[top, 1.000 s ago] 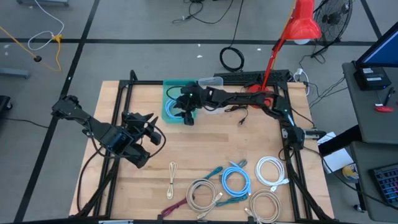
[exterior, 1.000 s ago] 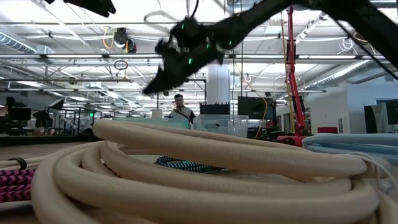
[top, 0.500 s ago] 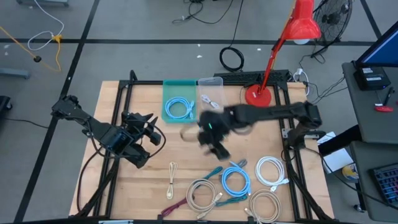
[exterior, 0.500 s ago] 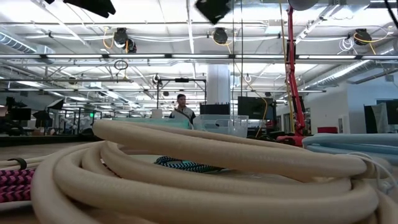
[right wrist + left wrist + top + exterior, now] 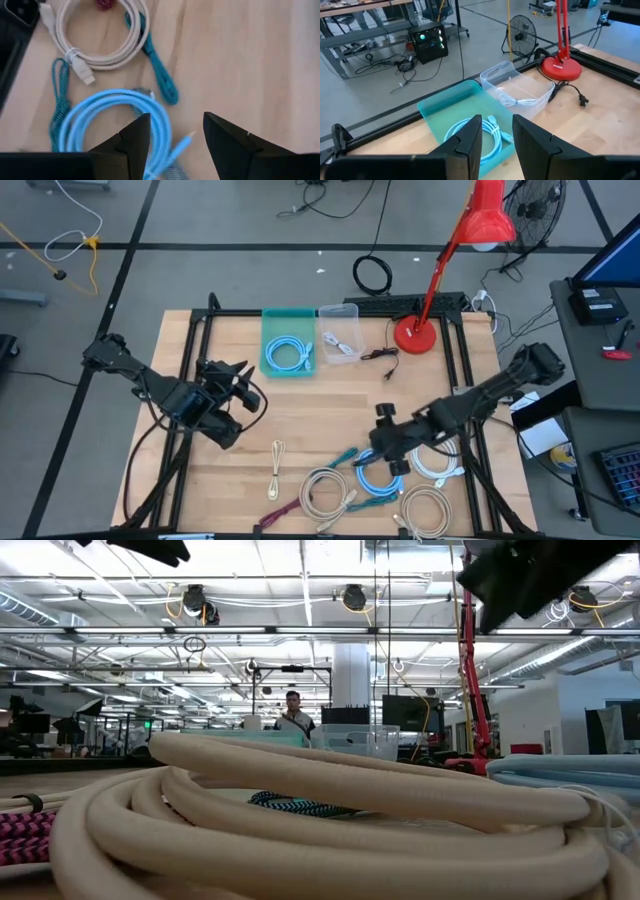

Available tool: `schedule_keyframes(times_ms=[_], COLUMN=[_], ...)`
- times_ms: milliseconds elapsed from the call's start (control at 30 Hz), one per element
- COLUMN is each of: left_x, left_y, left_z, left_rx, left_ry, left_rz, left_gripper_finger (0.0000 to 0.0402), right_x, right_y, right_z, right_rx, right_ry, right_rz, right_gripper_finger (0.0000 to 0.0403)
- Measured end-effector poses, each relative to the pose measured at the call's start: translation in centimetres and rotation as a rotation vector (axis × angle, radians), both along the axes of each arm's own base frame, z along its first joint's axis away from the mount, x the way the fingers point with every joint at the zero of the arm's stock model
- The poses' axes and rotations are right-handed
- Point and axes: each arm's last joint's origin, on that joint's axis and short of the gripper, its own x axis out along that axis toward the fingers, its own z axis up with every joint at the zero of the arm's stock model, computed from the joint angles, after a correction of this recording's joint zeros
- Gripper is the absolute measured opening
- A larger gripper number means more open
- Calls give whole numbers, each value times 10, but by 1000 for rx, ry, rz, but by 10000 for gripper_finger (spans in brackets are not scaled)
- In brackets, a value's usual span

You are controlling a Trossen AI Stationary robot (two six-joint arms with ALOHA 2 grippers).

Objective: Pick and place items into bin
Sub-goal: Move the blue HDMI cable to the center of the table

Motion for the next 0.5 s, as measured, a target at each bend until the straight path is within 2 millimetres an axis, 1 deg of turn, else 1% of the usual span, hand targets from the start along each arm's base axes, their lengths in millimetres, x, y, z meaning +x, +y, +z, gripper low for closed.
schedule_keyframes(times_ms=[100,233,333,500], left_x=[2,4,5,6], left_y=[2,7,9,12], left_z=[0,0,0,0], left_rx=[9,16,19,30], left_ry=[12,30,36,55], left_rz=[3,16,24,32], left_gripper_finger=[113,113,113,113], right_x=[-15,-27,-31,-38], right_y=[-5,-9,-7,-2], right_z=[-22,-42,-48,-55], right_rx=[68,165,219,252], right_ry=[33,113,153,190], right_rz=[-82,-176,-203,-269], right_gripper_finger=[179,187,192,200])
